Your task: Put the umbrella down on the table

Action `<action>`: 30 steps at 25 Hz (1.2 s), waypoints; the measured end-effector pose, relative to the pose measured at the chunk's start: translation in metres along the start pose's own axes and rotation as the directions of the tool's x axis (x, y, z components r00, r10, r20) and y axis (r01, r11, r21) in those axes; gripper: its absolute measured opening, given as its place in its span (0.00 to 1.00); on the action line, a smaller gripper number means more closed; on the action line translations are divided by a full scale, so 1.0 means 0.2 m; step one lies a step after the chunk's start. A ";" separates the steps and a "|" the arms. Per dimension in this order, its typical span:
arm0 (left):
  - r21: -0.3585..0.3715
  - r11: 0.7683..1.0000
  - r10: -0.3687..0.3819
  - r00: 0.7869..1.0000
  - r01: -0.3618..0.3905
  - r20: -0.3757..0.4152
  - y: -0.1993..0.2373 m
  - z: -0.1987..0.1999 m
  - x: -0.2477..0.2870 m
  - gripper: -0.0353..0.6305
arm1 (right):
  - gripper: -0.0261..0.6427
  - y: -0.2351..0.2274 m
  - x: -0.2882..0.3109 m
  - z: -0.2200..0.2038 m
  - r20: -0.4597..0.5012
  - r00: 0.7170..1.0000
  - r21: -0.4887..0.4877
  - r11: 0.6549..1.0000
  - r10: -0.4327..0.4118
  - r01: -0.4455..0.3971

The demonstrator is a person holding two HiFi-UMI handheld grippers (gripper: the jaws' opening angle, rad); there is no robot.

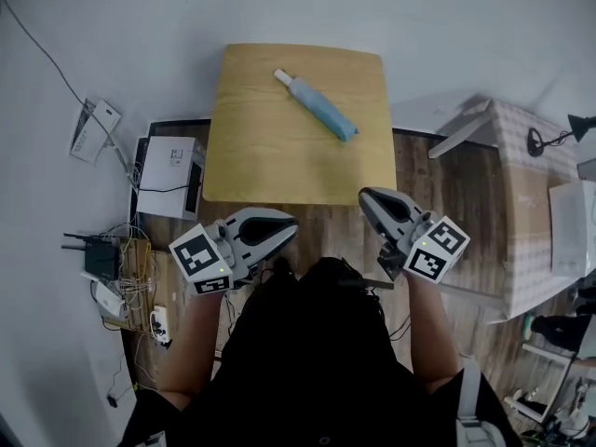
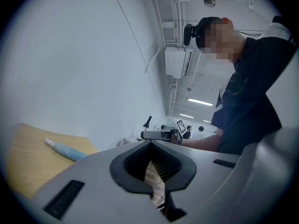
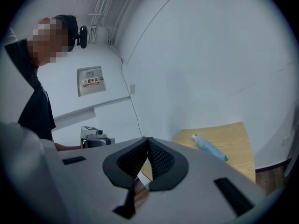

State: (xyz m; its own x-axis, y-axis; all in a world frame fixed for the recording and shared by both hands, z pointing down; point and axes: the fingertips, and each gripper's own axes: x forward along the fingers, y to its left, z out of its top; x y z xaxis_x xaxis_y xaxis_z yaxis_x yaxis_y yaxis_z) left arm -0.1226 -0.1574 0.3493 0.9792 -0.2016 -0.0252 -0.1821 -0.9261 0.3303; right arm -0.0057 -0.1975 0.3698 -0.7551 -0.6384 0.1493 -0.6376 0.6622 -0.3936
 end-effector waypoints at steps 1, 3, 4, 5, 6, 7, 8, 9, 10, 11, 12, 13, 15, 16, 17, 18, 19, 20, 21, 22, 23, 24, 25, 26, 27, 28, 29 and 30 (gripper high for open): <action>0.006 1.000 0.003 1.000 -0.003 -0.001 -0.02 0.00 -0.01 0.07 | 0.07 0.02 -0.01 0.00 -0.009 1.000 -0.014 1.000 0.009 -0.009; 0.023 1.000 0.013 1.000 -0.013 -0.001 -0.06 0.01 -0.02 0.07 | 0.07 0.07 -0.03 -0.01 -0.023 0.999 -0.040 0.999 0.031 -0.032; 0.034 0.999 0.021 1.000 -0.021 -0.001 -0.08 0.02 -0.02 0.07 | 0.07 0.08 -0.04 -0.01 -0.026 0.999 -0.050 0.998 0.042 -0.043; 0.044 0.999 0.031 1.000 -0.031 -0.002 -0.10 0.03 -0.02 0.07 | 0.07 0.10 -0.06 -0.01 -0.026 0.998 -0.058 0.997 0.052 -0.054; 0.055 0.998 0.040 0.999 -0.040 -0.002 -0.12 0.04 -0.01 0.07 | 0.07 0.11 -0.09 -0.01 -0.023 0.998 -0.064 0.996 0.060 -0.062; 0.063 0.997 0.048 0.999 -0.048 -0.002 -0.14 0.04 0.00 0.07 | 0.07 0.11 -0.12 -0.01 -0.020 0.998 -0.066 0.995 0.067 -0.068; 0.069 0.996 0.056 0.998 -0.055 -0.002 -0.17 0.04 0.02 0.07 | 0.07 0.12 -0.16 -0.02 -0.017 0.997 -0.067 0.995 0.072 -0.073; 0.071 0.996 0.061 0.998 -0.061 -0.001 -0.20 0.03 0.05 0.07 | 0.07 0.12 -0.21 -0.02 -0.015 0.997 -0.068 0.995 0.075 -0.076; 0.070 0.995 0.066 0.998 -0.065 0.000 -0.23 0.03 0.08 0.07 | 0.07 0.12 -0.27 -0.02 -0.013 0.997 -0.067 0.995 0.077 -0.078; 0.070 0.995 0.067 0.998 -0.067 -0.001 -0.27 0.02 0.11 0.07 | 0.07 0.12 -0.33 -0.03 -0.009 0.997 -0.064 0.995 0.079 -0.079; 0.071 0.995 0.066 0.998 -0.066 -0.002 -0.31 0.00 0.15 0.07 | 0.07 0.12 -0.40 -0.03 -0.002 0.997 -0.058 0.995 0.079 -0.079; 0.074 0.995 0.063 0.998 -0.063 -0.006 -0.35 -0.01 0.20 0.07 | 0.07 0.11 -0.48 -0.04 0.009 0.997 -0.049 0.996 0.077 -0.077; 0.080 0.995 0.056 0.998 -0.055 -0.014 -0.43 -0.04 0.29 0.07 | 0.07 0.10 -0.63 -0.06 0.029 0.997 -0.031 0.997 0.067 -0.066; 0.081 0.995 0.051 0.999 -0.050 -0.016 -0.48 -0.06 0.34 0.07 | 0.07 0.10 -0.70 -0.08 0.034 0.998 -0.023 0.998 0.059 -0.059; 0.082 0.996 0.046 0.999 -0.044 -0.015 -0.53 -0.07 0.39 0.07 | 0.07 0.09 -0.78 -0.10 0.037 0.998 -0.016 0.999 0.052 -0.051; 0.083 0.996 0.040 0.999 -0.039 -0.013 -0.59 -0.08 0.43 0.07 | 0.07 0.08 -0.85 -0.11 0.039 0.998 -0.011 0.999 0.045 -0.045; 0.086 0.996 0.037 0.999 -0.036 -0.013 -0.63 -0.09 0.47 0.07 | 0.07 0.08 -0.91 -0.13 0.042 0.998 -0.006 0.999 0.040 -0.039; 0.088 0.996 0.035 0.999 -0.034 -0.016 -0.68 -0.10 0.50 0.07 | 0.07 0.07 -0.96 -0.14 0.048 0.998 0.002 0.999 0.035 -0.035; 0.089 0.996 0.034 0.999 -0.031 -0.024 -0.73 -0.12 0.53 0.07 | 0.07 0.06 -1.01 -0.15 0.056 0.998 0.011 0.999 0.031 -0.031; 0.088 0.996 0.030 0.999 -0.027 -0.034 -0.78 -0.14 0.55 0.07 | 0.07 0.07 -1.06 -0.16 0.065 0.998 0.019 0.999 0.027 -0.029; 0.086 0.996 0.025 0.999 -0.021 -0.045 -0.83 -0.17 0.57 0.07 | 0.07 0.07 -1.11 -0.18 0.074 0.997 0.025 0.999 0.025 -0.027; 0.084 0.996 0.018 0.998 -0.013 -0.058 -0.88 -0.19 0.58 0.07 | 0.07 0.09 -1.14 -0.19 0.081 0.996 0.028 0.999 0.024 -0.026; 0.082 0.997 0.012 0.997 -0.006 -0.073 -0.92 -0.22 0.58 0.07 | 0.07 0.10 -1.17 -0.20 0.089 0.996 0.029 0.999 0.024 -0.027; 0.078 0.997 0.008 0.996 -0.002 -0.087 -0.96 -0.24 0.58 0.07 | 0.07 0.12 -1.20 -0.21 0.097 0.995 0.029 0.999 0.026 -0.029; 0.071 0.997 0.007 0.995 0.000 -0.098 -0.99 -0.26 0.57 0.07 | 0.07 0.14 -1.21 -0.23 0.104 0.994 0.030 0.999 0.030 -0.033; 0.062 0.998 0.008 0.994 -0.001 -0.105 -1.01 -0.28 0.57 0.07 | 0.07 0.16 -1.23 -0.24 0.110 0.993 0.031 0.999 0.034 -0.038; 0.053 0.999 0.011 0.994 -0.006 -0.106 -1.03 -0.29 0.57 0.07 | 0.07 0.18 -1.25 -0.26 0.112 0.993 0.033 0.999 0.039 -0.043; 0.045 0.999 0.017 0.995 -0.012 -0.102 -1.04 -0.30 0.56 0.07 | 0.07 0.20 -1.26 -0.29 0.111 0.993 0.035 0.998 0.044 -0.048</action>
State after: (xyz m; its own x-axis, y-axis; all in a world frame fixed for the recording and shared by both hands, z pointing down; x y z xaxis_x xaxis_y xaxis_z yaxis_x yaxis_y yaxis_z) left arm 0.0306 0.0323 0.3335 0.9800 -0.1833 0.0770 -0.1979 -0.9369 0.2882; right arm 0.1507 0.0117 0.3687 -0.7610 -0.6480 0.0306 -0.5946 0.6779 -0.4323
